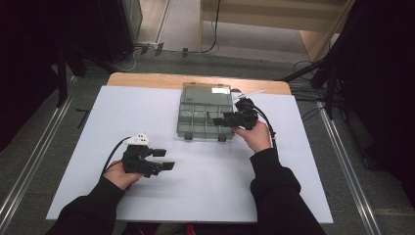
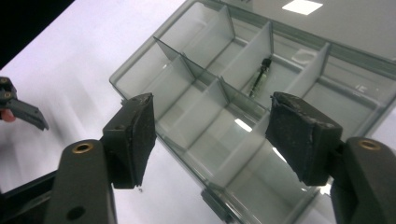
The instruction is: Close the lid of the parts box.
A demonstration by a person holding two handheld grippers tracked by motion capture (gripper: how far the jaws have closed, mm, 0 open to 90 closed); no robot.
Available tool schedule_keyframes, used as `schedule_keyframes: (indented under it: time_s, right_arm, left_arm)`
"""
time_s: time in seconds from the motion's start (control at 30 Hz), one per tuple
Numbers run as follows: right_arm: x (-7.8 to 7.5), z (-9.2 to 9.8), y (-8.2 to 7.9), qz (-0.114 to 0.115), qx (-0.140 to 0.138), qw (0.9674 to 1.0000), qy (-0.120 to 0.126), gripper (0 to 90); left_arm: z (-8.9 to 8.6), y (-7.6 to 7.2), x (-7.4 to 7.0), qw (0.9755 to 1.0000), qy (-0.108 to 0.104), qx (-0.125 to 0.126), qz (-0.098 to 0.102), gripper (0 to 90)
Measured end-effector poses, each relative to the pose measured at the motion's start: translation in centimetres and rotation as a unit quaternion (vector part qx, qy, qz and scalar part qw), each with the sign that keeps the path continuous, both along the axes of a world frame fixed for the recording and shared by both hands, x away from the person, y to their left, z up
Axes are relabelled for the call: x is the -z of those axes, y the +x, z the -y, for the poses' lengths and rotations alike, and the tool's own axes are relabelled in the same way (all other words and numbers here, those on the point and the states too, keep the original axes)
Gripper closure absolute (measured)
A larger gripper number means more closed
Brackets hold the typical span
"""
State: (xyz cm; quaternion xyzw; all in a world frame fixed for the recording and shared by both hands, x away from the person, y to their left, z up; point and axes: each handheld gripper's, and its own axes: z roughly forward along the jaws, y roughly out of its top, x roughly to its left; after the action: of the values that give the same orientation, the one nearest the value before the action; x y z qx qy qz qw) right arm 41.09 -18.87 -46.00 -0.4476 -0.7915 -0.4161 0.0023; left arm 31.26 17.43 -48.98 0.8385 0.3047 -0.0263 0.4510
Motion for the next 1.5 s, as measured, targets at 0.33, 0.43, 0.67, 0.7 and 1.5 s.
schedule_keyframes:
  time_s: [0.33, 0.43, 0.67, 0.7, 1.5]
  right_arm:
    - [0.8, 1.3, 0.1, -0.005, 0.013, 0.9999, 0.008, 32.7]
    - [0.8, 1.6, 0.0, -0.004, 0.016, 0.9998, 0.01, 32.5]
    - [1.1, 2.0, 0.1, -0.009, 0.014, 0.9998, 0.012, 29.6]
    - [1.1, 2.0, 0.1, -0.008, 0.017, 0.9997, 0.012, 29.5]
    - [0.6, 2.4, 1.2, -0.011, 0.03, 0.9995, 0.001, 29.4]
  left_arm:
    - [0.3, 2.2, -0.1, 0.9996, -0.005, -0.017, -0.021, 31.3]
    - [0.4, 2.8, -0.1, 0.9996, 0.002, -0.02, -0.02, 31.3]
    - [1.0, 4.3, -0.2, 0.9993, 0.01, -0.026, -0.025, 31.3]
    - [1.1, 4.4, -0.3, 0.9993, 0.012, -0.026, -0.024, 31.3]
    - [2.6, 9.8, -2.2, 0.9982, 0.012, -0.056, -0.02, 31.5]
